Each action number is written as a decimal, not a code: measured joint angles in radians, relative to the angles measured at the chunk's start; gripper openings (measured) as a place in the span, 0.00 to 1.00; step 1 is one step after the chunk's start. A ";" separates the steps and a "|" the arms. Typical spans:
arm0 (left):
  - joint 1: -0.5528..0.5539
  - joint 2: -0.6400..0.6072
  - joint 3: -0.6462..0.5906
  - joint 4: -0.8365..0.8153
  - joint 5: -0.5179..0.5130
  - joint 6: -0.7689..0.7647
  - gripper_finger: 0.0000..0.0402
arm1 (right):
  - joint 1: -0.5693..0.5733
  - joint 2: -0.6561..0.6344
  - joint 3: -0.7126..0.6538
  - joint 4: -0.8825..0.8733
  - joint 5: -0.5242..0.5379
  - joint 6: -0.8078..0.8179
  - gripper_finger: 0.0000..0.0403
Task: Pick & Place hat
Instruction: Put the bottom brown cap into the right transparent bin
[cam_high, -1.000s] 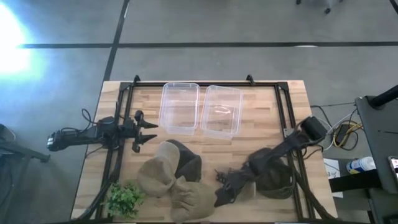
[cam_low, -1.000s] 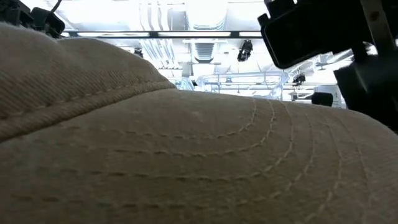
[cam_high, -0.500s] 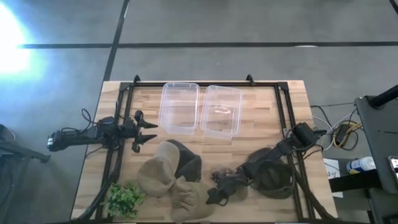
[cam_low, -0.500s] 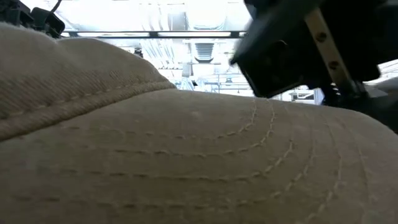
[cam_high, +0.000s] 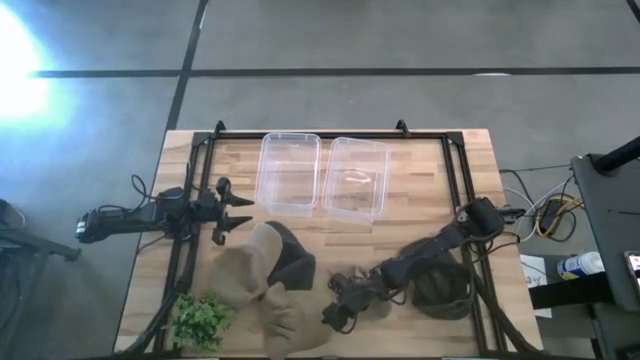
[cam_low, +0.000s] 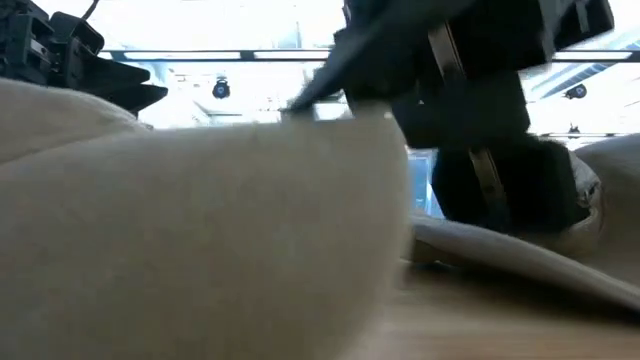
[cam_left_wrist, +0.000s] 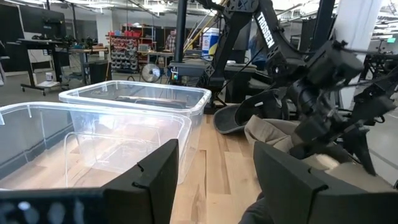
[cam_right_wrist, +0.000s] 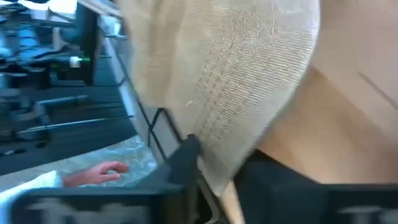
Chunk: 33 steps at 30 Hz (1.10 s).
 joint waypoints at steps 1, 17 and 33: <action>0.000 0.000 0.000 0.000 0.000 0.000 0.50 | 0.000 -0.009 0.001 -0.002 0.008 -0.011 0.09; 0.000 0.002 0.000 -0.001 0.000 0.000 0.50 | 0.022 -0.374 -0.007 -0.511 0.217 -0.240 0.03; 0.000 0.006 0.000 -0.002 -0.005 0.000 0.50 | 0.041 -0.748 -0.007 -0.717 0.648 -0.479 0.03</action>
